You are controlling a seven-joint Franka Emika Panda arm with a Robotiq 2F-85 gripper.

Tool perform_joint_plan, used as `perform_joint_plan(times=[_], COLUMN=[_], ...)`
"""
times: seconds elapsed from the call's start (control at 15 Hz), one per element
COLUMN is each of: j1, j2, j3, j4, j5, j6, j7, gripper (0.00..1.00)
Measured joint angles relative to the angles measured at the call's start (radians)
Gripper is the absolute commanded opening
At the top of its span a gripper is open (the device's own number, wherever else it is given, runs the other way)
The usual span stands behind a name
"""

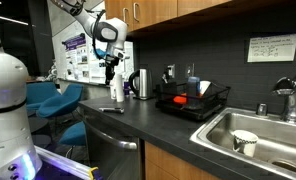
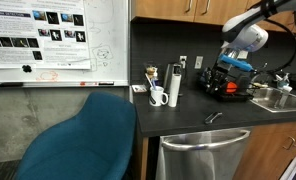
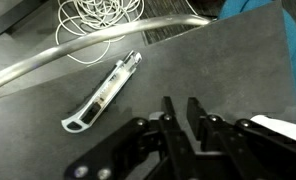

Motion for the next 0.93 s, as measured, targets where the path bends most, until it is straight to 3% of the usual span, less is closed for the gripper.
perform_joint_plan(times=[0.07, 0.13, 0.2, 0.4, 0.73, 0.93], j1=[0.002, 0.004, 0.005, 0.005, -0.016, -0.042], j2=[0.013, 0.025, 0.038, 0.064, 0.061, 0.047], j3=[0.002, 0.005, 0.006, 0.006, -0.002, -0.010], j4=[0.007, 0.014, 0.022, 0.047, 0.067, 0.056], j5=[-0.002, -0.007, -0.016, -0.062, -0.232, -0.332], j6=[0.008, 0.017, 0.022, 0.041, 0.048, 0.043], j7=[0.006, 0.013, 0.020, 0.049, 0.139, 0.194], gripper=[0.06, 0.31, 0.49, 0.66, 0.98, 1.00])
